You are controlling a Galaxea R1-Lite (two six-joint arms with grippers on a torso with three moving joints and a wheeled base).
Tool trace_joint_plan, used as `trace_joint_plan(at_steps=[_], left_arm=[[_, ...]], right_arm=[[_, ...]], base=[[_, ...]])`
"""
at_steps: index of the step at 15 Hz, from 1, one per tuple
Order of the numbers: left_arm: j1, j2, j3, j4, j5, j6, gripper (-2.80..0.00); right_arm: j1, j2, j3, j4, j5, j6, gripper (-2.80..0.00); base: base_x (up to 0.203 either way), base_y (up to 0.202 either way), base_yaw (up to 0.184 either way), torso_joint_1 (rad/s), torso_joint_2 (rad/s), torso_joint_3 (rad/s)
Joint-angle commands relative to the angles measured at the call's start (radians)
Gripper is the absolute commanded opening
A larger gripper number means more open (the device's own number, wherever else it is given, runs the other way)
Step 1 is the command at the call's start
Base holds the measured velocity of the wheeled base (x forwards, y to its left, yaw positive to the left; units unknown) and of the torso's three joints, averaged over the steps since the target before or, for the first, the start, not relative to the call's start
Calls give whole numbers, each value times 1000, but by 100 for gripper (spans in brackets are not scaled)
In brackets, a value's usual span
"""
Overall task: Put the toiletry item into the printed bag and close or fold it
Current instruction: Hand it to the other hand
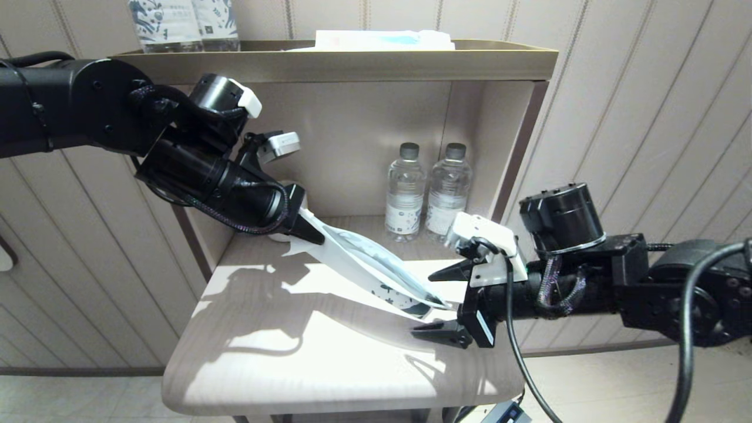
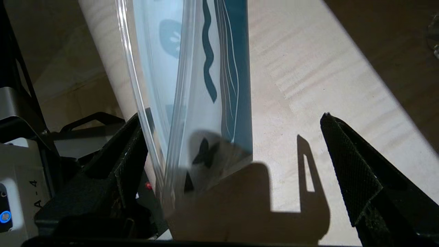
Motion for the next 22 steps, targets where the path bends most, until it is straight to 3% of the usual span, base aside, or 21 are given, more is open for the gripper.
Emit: trace_joint_plan(at_steps=[1,8,9,19,22], left_arm=[[-2,2,2,5,-3,0,-280],[-6,2,4,5,-3,0,-280],[-6,2,4,5,-4,0,-280],[-6,5,20,1,-33,8,-280],[-6,15,45,1,-35,61,-280]], right_arm=[[21,48,-43,2,-3,-2,0],[46,71,-79,-4,-42,35,0],[46,71,-77,-4,-42,33,-280],[32,39,-61,-5,-44,35,-280],[33,10,-34,-7,-44,33,-280]], base=[[0,0,0,0,0,0],[0,0,0,0,0,0],[0,0,0,0,0,0],[0,0,0,0,0,0],[0,0,0,0,0,0]])
